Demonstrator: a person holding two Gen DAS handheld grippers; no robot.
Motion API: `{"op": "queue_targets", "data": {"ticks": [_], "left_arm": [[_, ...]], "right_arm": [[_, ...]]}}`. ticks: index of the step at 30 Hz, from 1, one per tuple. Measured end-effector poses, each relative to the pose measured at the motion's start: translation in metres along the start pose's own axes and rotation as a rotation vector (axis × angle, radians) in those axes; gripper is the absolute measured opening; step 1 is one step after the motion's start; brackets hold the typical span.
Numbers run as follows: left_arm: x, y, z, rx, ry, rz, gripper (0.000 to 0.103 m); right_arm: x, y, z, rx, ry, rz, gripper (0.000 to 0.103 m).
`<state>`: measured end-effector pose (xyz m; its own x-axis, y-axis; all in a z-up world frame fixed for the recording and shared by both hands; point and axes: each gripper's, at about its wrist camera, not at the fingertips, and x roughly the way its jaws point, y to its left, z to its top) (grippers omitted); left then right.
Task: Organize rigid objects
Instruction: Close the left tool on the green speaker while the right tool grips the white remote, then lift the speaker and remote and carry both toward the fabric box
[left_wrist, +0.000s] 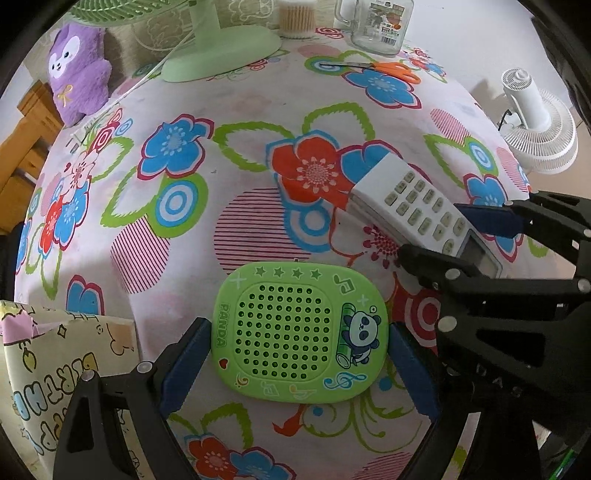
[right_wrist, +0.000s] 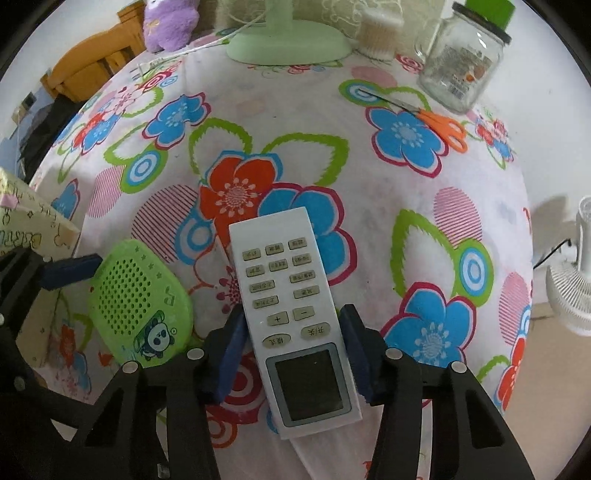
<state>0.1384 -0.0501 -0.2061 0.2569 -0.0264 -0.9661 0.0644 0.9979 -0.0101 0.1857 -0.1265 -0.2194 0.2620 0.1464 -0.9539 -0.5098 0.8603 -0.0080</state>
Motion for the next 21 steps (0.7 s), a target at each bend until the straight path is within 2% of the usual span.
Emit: {"op": "queue_targets", "data": {"ticks": [7, 21], "left_arm": [[-0.005, -0.004, 0.001, 0.032, -0.006, -0.004, 0.095], [-0.03, -0.007, -0.023, 0.07, -0.034, -0.011, 0.095]], "right_arm": [[-0.005, -0.003, -0.01, 0.067, 0.013, 0.014, 0.052], [-0.035, 0.002, -0.047, 0.173, -0.005, 0.024, 0.049]]}}
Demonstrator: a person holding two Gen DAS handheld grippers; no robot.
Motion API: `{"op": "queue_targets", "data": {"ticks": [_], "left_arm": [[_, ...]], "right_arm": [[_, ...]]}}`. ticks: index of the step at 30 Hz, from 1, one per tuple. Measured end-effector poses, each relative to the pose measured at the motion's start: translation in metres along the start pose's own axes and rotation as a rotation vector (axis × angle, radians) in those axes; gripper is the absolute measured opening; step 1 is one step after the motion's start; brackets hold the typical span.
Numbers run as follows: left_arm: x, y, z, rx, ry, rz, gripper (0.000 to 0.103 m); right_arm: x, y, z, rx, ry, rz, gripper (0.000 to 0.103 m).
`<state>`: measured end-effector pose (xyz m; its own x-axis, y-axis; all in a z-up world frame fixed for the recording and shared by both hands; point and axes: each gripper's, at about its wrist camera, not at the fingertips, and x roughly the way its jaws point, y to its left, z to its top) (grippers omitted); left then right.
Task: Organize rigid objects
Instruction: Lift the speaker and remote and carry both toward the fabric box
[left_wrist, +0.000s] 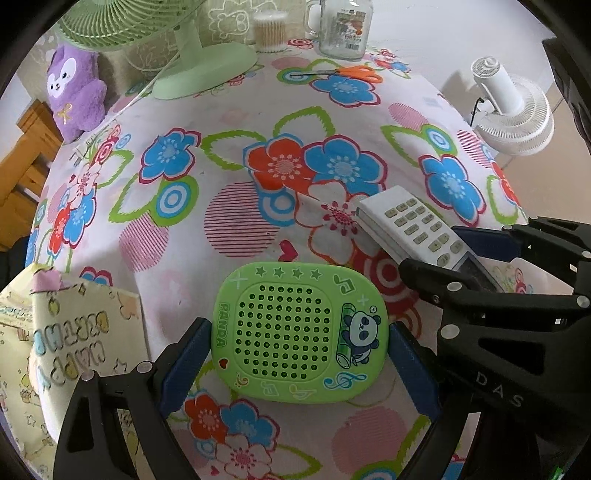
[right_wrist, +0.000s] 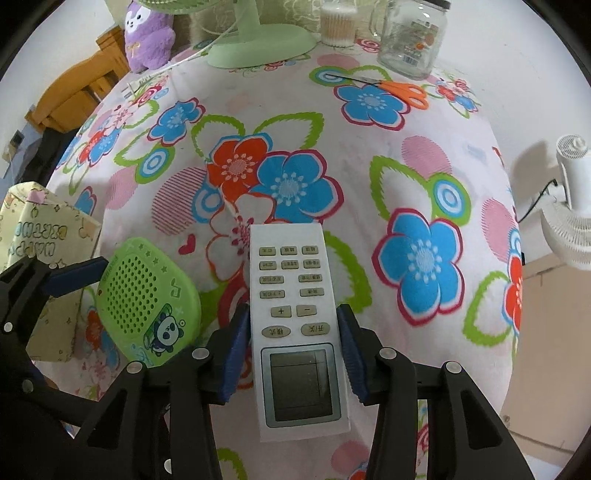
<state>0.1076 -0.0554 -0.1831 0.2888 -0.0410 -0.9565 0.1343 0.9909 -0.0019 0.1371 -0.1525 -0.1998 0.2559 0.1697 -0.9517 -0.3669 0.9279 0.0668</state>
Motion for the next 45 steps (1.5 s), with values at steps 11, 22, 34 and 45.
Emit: {"op": "queue_targets", "data": {"ticks": [11, 22, 34, 45], "left_arm": [[-0.032, -0.005, -0.01, 0.032, -0.033, -0.002, 0.095], [-0.069, -0.002, -0.015, 0.075, -0.082, 0.009, 0.095], [-0.104, 0.006, -0.019, 0.106, -0.131, 0.016, 0.095], [-0.128, 0.017, -0.027, 0.112, -0.162, 0.009, 0.095]], "right_arm": [[-0.034, 0.009, -0.017, 0.054, -0.049, -0.008, 0.048], [-0.072, 0.023, -0.026, 0.111, -0.111, -0.024, 0.048], [-0.109, 0.04, -0.03, 0.161, -0.167, -0.051, 0.048], [-0.134, 0.058, -0.032, 0.178, -0.199, -0.079, 0.048]]}}
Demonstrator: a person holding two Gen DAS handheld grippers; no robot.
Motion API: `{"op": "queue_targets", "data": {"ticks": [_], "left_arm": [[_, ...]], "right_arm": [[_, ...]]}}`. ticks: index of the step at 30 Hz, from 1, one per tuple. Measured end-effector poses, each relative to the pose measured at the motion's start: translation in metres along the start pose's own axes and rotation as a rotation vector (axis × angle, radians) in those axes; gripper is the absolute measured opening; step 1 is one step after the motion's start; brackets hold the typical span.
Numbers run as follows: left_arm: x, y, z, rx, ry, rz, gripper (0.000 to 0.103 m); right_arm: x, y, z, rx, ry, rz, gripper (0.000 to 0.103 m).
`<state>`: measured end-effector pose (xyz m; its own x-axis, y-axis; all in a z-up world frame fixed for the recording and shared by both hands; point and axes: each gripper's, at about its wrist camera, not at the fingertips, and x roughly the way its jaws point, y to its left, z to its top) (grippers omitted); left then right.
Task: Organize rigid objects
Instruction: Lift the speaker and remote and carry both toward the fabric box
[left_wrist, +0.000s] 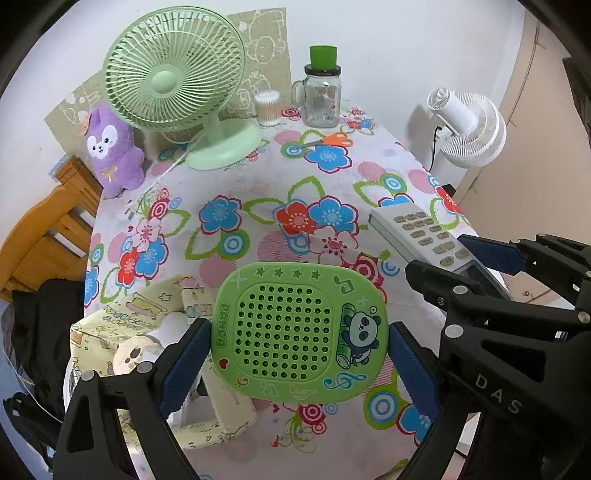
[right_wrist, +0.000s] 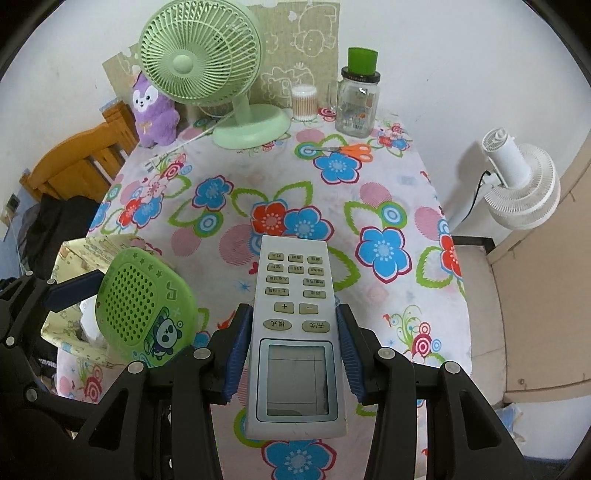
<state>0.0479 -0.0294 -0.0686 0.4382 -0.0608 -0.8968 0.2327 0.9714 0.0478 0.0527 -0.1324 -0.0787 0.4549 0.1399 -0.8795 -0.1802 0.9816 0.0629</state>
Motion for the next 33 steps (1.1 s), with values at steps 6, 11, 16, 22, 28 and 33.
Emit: {"op": "queue_targets", "data": {"ticks": [6, 11, 16, 22, 28, 33], "left_arm": [[-0.01, 0.011, -0.004, -0.009, -0.012, 0.0, 0.095], [-0.015, 0.02, -0.008, -0.017, -0.018, -0.004, 0.095], [-0.02, 0.025, -0.015, -0.004, -0.03, -0.006, 0.095], [-0.023, 0.042, -0.022, -0.015, -0.036, -0.001, 0.095], [-0.024, 0.064, -0.029, -0.028, -0.035, 0.011, 0.095], [-0.024, 0.084, -0.035, -0.038, -0.033, 0.019, 0.095]], "right_arm": [[-0.01, 0.013, 0.001, -0.01, -0.019, -0.01, 0.048], [-0.014, 0.027, 0.001, -0.019, -0.029, -0.008, 0.048], [-0.014, 0.044, -0.001, -0.026, -0.032, 0.007, 0.048], [-0.014, 0.065, 0.0, -0.042, -0.039, 0.012, 0.048], [-0.01, 0.089, 0.002, -0.062, -0.042, 0.023, 0.048], [-0.005, 0.109, 0.004, -0.068, -0.042, 0.034, 0.048]]}}
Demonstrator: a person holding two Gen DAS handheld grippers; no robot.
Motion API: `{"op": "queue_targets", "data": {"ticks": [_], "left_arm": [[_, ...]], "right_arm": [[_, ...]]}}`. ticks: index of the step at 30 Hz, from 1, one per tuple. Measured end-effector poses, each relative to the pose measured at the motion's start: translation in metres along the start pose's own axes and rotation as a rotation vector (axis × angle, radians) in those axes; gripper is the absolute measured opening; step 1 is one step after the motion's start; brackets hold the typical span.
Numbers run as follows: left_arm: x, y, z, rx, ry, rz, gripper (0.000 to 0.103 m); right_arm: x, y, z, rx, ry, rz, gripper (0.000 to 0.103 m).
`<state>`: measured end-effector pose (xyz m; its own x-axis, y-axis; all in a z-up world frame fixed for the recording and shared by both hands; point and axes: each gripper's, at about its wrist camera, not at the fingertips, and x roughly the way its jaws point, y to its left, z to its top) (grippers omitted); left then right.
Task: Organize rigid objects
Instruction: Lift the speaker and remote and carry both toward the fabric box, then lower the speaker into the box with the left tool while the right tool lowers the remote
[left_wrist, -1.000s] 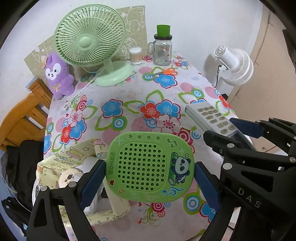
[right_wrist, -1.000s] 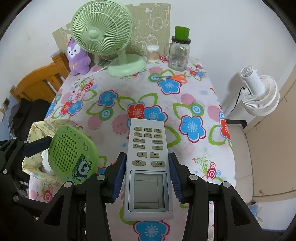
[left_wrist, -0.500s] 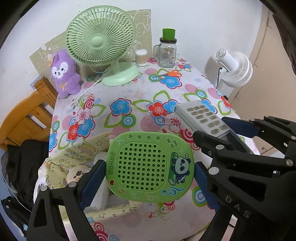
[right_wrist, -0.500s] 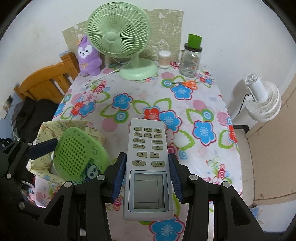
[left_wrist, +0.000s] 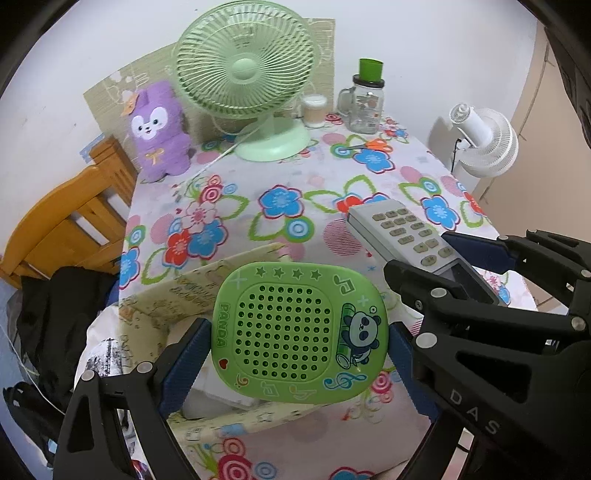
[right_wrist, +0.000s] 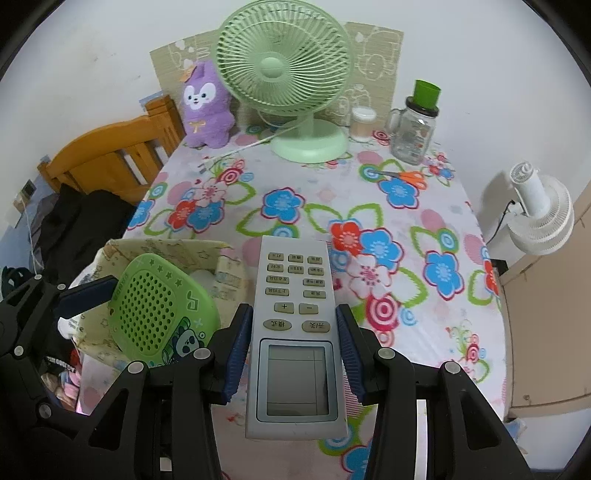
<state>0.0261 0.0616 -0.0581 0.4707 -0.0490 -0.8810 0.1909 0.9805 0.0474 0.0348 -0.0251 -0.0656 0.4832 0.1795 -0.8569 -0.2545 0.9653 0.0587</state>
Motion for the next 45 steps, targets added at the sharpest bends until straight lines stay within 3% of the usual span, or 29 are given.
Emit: {"op": "queue_targets", "data": {"ticks": [21, 45], "left_arm": [[0.021, 0.069, -0.015, -0.059, 0.049, 0.014, 0.095], [0.058, 0.102, -0.037, -0.081, 0.137, 0.009, 0.095]], "right_arm": [[0.034, 0.062, 0.013, -0.037, 0.061, 0.008, 0.048], [0.076, 0.104, 0.014, -0.101, 0.146, 0.024, 0.049]]}}
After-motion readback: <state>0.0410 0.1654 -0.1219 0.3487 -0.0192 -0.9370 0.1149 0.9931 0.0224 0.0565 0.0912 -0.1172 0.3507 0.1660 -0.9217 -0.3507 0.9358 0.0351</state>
